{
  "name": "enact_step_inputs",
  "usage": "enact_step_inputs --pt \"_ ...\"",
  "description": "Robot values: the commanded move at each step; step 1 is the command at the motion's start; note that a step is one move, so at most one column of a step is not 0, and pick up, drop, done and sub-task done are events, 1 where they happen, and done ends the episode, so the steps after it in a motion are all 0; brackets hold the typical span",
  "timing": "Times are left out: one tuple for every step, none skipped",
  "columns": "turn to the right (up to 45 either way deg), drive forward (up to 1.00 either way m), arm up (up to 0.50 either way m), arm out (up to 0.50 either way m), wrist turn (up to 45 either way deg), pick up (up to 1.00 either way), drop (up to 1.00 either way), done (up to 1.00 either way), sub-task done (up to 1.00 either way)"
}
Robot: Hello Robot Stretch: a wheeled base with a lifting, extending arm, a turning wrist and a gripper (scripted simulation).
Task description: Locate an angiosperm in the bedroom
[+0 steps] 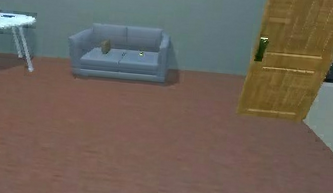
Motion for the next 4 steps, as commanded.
enact_step_inputs --pt "0.0 0.50 0.00 0.00 0.0 0.00 0.00 0.00 0.00" --pt "36.0 0.00 0.00 0.00 0.0 0.00 0.00 0.00 0.00" --pt "3.0 0.00 0.00 0.00 0.0 0.00 0.00 0.00 0.00" --pt "-45.0 0.00 0.00 0.00 0.0 0.00 0.00 0.00 0.00"
